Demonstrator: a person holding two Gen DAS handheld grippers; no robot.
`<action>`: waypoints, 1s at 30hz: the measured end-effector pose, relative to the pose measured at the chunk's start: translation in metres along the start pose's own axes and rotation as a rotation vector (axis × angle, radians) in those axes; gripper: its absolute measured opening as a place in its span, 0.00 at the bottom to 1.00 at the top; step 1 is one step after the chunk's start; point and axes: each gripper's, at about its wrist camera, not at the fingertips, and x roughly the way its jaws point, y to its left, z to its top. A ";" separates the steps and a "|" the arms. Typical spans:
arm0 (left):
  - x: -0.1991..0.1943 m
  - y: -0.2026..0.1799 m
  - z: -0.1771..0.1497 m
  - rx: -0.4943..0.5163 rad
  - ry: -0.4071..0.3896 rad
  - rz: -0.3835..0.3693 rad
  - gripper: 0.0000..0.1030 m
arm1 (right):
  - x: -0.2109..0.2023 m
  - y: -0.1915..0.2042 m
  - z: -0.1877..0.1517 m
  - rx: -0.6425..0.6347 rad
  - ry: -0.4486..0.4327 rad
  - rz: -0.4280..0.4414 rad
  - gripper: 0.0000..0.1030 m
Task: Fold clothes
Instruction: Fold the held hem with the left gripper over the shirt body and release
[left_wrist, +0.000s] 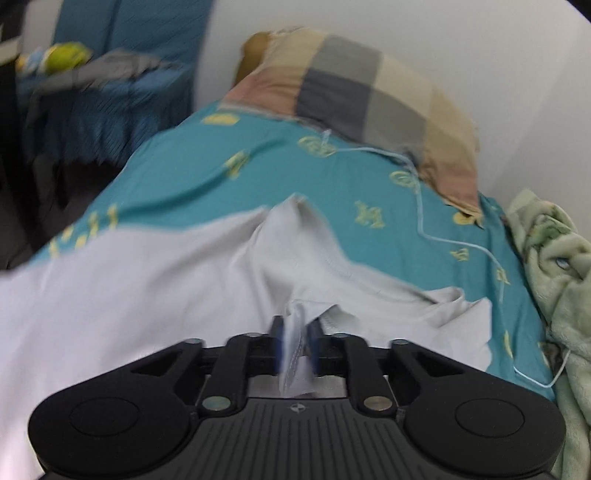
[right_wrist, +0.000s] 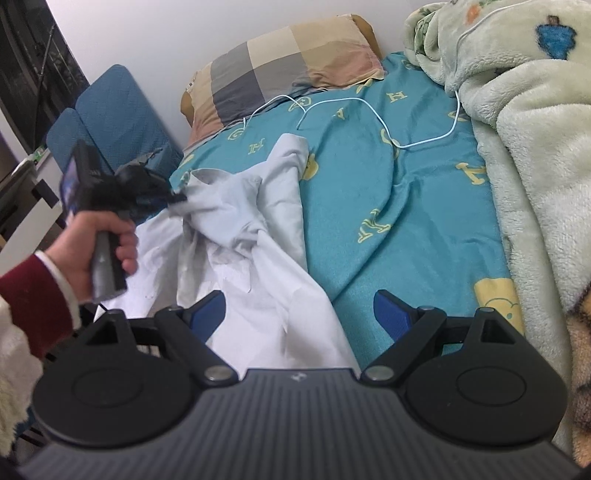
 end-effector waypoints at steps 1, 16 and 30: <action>-0.002 0.002 -0.003 -0.010 0.004 0.005 0.34 | -0.001 0.000 0.000 -0.001 -0.003 0.000 0.86; -0.116 -0.055 -0.040 0.156 -0.121 -0.017 0.74 | -0.029 -0.007 0.005 -0.005 -0.079 -0.044 0.86; -0.068 -0.151 -0.101 0.313 -0.125 -0.105 0.70 | -0.042 -0.053 0.018 0.187 -0.118 -0.086 0.86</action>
